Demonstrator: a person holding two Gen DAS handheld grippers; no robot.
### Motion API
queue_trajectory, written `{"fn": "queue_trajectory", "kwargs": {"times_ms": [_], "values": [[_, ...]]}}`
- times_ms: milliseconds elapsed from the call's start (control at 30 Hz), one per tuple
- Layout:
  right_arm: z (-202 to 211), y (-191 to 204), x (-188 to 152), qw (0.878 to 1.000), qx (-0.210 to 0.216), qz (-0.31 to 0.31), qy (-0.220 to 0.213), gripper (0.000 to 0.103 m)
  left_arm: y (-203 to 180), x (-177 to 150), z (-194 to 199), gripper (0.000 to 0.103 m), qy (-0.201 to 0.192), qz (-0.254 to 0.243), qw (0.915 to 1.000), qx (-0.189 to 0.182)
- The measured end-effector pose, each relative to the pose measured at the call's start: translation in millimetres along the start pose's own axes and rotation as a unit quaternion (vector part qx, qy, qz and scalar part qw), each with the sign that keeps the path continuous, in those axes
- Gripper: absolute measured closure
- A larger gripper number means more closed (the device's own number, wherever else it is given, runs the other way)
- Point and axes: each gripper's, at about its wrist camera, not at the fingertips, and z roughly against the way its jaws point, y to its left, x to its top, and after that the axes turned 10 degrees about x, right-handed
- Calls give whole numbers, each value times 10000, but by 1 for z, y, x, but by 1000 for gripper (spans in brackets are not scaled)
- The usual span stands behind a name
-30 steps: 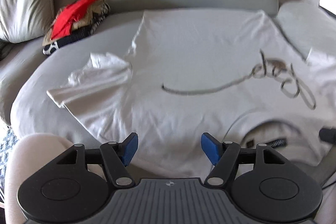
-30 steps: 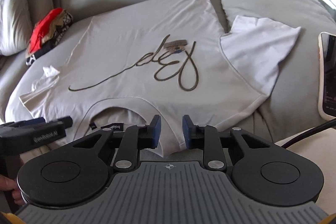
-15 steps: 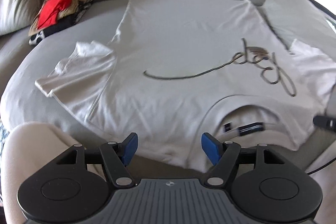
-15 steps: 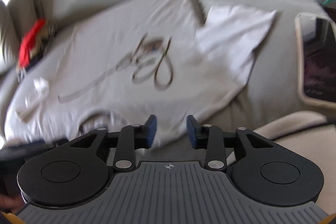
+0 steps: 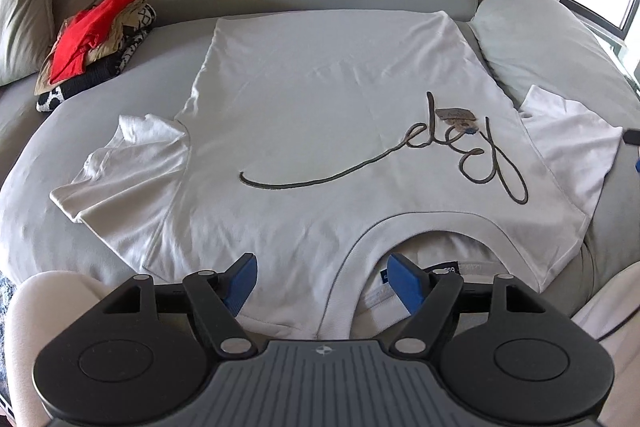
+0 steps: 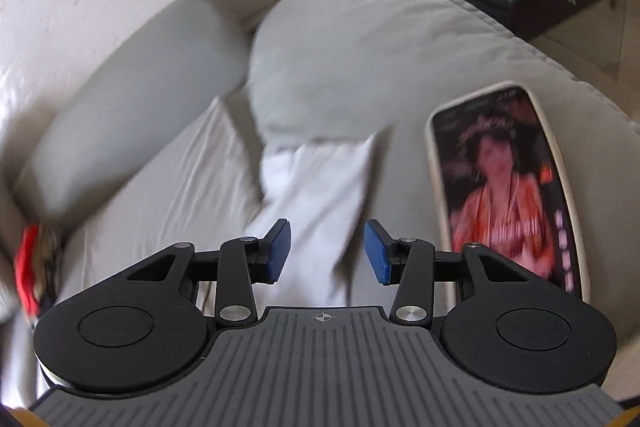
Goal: Fold clothes
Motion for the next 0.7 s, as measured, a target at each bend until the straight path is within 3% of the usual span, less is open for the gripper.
{"fn": "queue_trajectory", "kwargs": {"times_ms": [200,300,400,467,600,700], "values": [[-34,-26,38,9980,-47,-618,101,59,-10,2,-2,31,-3,-93,9999,-63],[-46,-30,43,9978,-9,-645,138,61,-11,3,-4,31,12,-93,9999,-37],[-57,-35,45,9976,96,-660,178,77,-9,3,-7,31,63,-50,10000,-2],[-62,-41,46,9965,281,-763,208,94,-7,3,-8,31,86,-9,10000,9],[-60,-55,43,9925,670,-1021,62,99,-2,2,-8,30,104,157,9998,-51],[-53,-46,40,9949,683,-726,-145,100,-1,2,-6,30,72,197,9998,-67]]}}
